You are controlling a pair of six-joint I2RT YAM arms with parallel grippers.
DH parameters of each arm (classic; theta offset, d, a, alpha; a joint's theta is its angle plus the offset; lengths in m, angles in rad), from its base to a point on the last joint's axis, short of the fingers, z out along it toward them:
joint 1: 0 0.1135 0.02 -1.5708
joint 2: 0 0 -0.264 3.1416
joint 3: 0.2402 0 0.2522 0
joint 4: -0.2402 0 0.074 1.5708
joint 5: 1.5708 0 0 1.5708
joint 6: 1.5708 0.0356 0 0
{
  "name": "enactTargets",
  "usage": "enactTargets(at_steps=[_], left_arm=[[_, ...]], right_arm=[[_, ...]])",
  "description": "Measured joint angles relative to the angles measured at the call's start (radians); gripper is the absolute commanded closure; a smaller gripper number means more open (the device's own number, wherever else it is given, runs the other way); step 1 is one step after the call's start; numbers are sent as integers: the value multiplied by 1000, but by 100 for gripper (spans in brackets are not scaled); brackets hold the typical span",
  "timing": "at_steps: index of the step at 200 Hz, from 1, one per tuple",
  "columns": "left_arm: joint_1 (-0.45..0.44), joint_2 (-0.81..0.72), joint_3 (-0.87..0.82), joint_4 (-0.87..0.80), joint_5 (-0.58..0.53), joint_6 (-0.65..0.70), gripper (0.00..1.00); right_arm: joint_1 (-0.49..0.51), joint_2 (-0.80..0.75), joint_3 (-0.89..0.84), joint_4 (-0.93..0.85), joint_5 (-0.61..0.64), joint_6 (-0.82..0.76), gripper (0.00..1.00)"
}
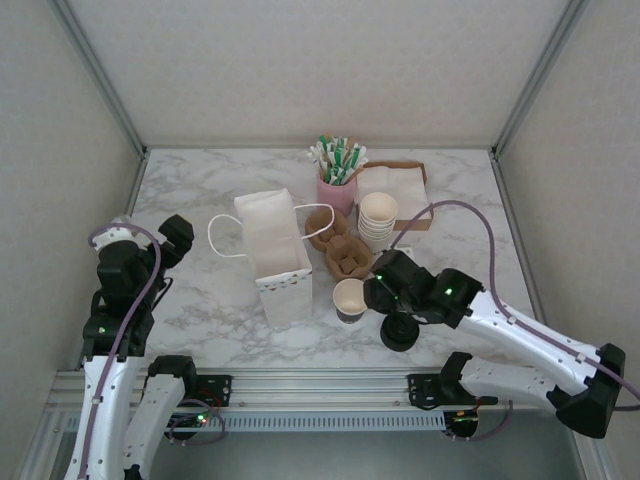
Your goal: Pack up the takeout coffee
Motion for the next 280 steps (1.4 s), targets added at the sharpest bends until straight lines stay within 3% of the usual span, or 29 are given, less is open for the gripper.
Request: enactTargets(at_steps=[119,280], left_arm=[[0,0,0,0,0,0,0],[0,6,0,0,0,0,0]], right_arm=[[114,203,48,117,29,-80,29],[124,267,50,160,29,-89,27]])
